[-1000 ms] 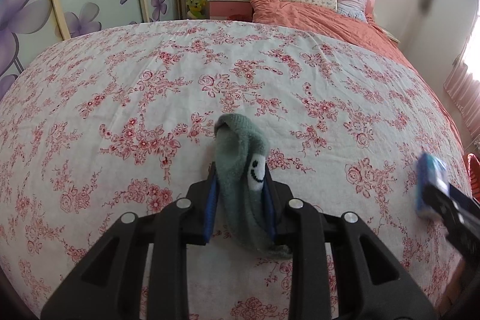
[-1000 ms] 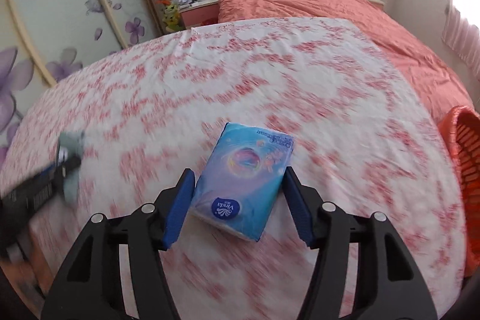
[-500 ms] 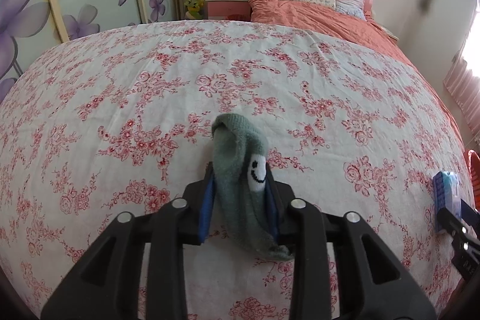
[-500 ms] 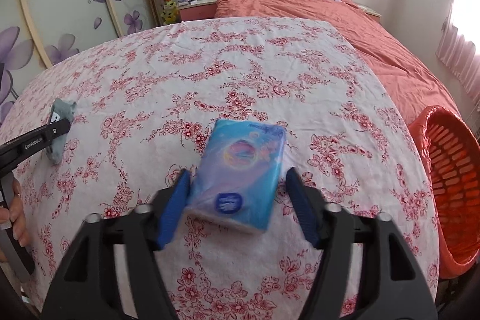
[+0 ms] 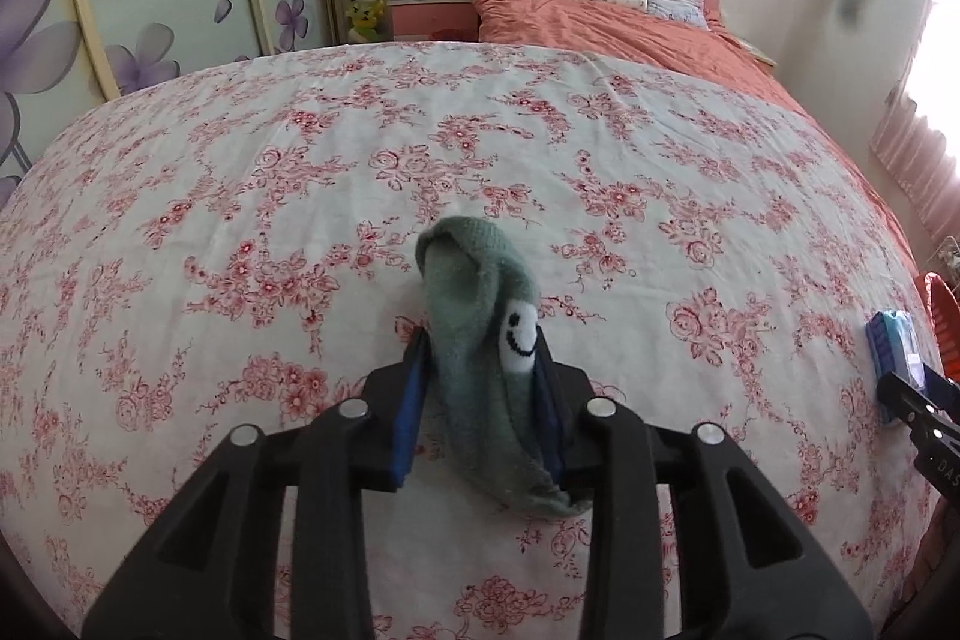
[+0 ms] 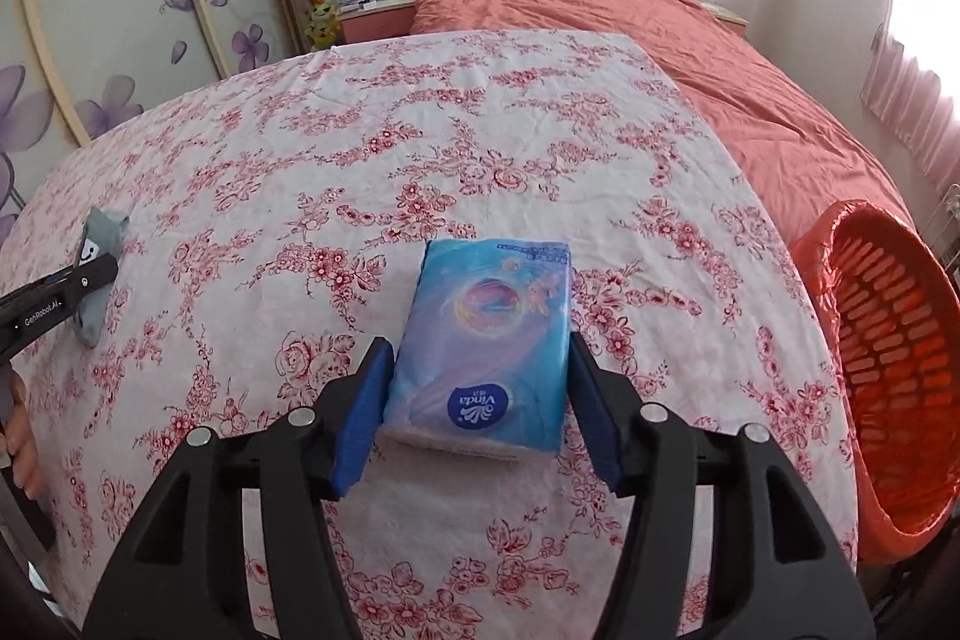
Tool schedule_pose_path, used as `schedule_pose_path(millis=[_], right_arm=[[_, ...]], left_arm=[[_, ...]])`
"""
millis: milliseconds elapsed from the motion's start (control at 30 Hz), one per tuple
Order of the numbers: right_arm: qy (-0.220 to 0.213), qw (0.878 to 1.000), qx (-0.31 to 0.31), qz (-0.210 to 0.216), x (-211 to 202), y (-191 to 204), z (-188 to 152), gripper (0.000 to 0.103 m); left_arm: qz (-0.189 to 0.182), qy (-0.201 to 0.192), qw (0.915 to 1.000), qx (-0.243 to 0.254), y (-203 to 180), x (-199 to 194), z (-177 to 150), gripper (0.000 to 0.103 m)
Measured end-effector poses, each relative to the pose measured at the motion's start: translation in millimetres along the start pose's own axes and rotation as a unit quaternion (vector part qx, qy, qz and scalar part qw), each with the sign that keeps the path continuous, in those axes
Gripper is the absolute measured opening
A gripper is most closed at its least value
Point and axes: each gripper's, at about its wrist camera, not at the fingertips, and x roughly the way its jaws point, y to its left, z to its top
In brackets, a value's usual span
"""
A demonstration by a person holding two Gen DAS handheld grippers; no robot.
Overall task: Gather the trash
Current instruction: 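Lift the grey sock with the left gripper while the right lifts the tissue packet, then carry sock and tissue packet over the orange basket and open both grippers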
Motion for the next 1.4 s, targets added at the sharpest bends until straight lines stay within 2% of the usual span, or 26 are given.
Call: schedule_pose_path(millis=[167, 333, 433, 733, 1000, 1400], right_arm=[[0.003, 1.0, -0.008, -0.019, 1, 4, -1, 0.058], [0.0, 1.0, 0.004, -0.015, -1, -1, -1, 0.055], [-0.004, 1.0, 0.012, -0.006, -3, -6, -3, 0.051], [-0.042, 0.999, 0.02, 0.001, -35, -14, -1, 0.05], [-0.076, 0.997, 0.025, 0.002, -70, -24, -1, 0.05], [-0.116, 0.992, 0.048, -0.009, -112, -57, -9, 0.05]], left_arm=[[0.008, 0.001, 1.0, -0.001, 0, 0, 0, 0.033], [0.016, 0.002, 0.9999, 0.006, -3, 1, 0, 0.033], [0.008, 0.0, 1.0, 0.0, -1, 0, 0, 0.015], [0.003, -0.016, 0.9999, 0.003, -9, -21, 1, 0.012], [-0.009, -0.046, 0.9985, 0.029, -39, -61, 5, 0.012], [-0.048, -0.083, 0.9912, 0.091, -119, -116, 3, 0.012]])
